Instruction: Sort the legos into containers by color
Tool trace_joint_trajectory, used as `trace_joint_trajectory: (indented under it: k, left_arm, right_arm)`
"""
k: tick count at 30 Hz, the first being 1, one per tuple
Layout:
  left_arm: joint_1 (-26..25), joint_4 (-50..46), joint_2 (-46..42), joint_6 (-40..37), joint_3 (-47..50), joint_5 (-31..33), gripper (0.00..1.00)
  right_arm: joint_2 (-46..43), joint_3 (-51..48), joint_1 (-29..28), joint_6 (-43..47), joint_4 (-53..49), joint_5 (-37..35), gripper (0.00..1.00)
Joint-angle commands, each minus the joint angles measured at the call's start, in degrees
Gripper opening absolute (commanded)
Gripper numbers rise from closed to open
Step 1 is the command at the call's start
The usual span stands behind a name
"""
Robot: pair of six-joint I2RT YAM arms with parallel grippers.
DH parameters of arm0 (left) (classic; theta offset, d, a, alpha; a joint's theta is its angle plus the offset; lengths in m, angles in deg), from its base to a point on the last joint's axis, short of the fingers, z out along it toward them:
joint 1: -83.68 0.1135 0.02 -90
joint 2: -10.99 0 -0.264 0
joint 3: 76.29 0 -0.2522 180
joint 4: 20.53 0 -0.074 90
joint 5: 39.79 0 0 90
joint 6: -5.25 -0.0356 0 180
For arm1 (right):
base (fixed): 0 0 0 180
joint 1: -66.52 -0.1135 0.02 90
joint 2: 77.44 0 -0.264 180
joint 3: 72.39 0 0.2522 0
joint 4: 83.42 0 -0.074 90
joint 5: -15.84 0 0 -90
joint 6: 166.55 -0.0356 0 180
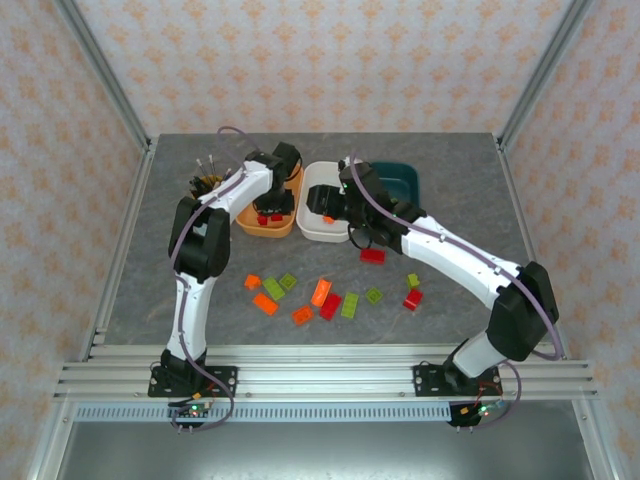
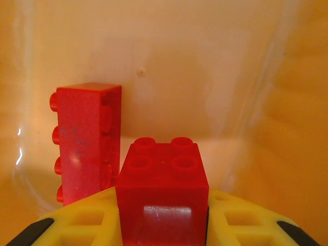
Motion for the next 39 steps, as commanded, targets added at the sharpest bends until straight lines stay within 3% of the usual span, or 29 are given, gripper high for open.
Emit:
trace_joint_trajectory:
  k: [1, 8, 16, 20, 25, 28, 33, 39]
  left_arm:
    - [0.5, -2.5, 0.1, -1.5, -0.9, 0.9, 0.32]
    - [0.4, -2.4, -1.0, -2.1, -0.7, 1.0, 0.53]
    - [0.0, -2.4, -7.7, 1.0, -3.5, 0.1, 0.63]
    - [-2.2, 2.0, -17.8, 4.9, 1.8, -0.5, 0.68]
    - [-8.2, 13.3, -35.8, 9.5, 18.8, -2.5, 0.75]
    - [-11.8, 19.5, -45.4, 12.3, 31.3, -4.6, 0.84]
    - [-14.2, 24.2, -58.0, 15.9, 48.1, -4.0, 0.85]
    - [-14.2, 24.1, -62.2, 17.5, 54.2, -3.1, 0.85]
  right_arm:
    - [-2.2, -0.8, 0.6, -1.5, -2.4, -2.4, 0.66]
    - [-2.9, 0.7, 1.3, -1.7, -10.0, -7.6, 0.67]
    - [-9.2, -1.2, 3.0, -9.2, -25.8, -22.9, 0.66]
    - [-11.0, -4.6, 9.4, -8.4, -36.8, -18.1, 0.65]
    - [-10.8, -11.1, 13.2, -3.5, -42.9, -12.4, 0.67]
    - [-9.3, -15.0, 16.0, -3.5, -42.3, -7.6, 0.67]
    - [-4.0, -16.7, 16.8, -0.7, -39.9, -5.5, 0.65]
    - [1.4, -17.7, 17.0, 2.1, -37.9, -3.7, 0.57]
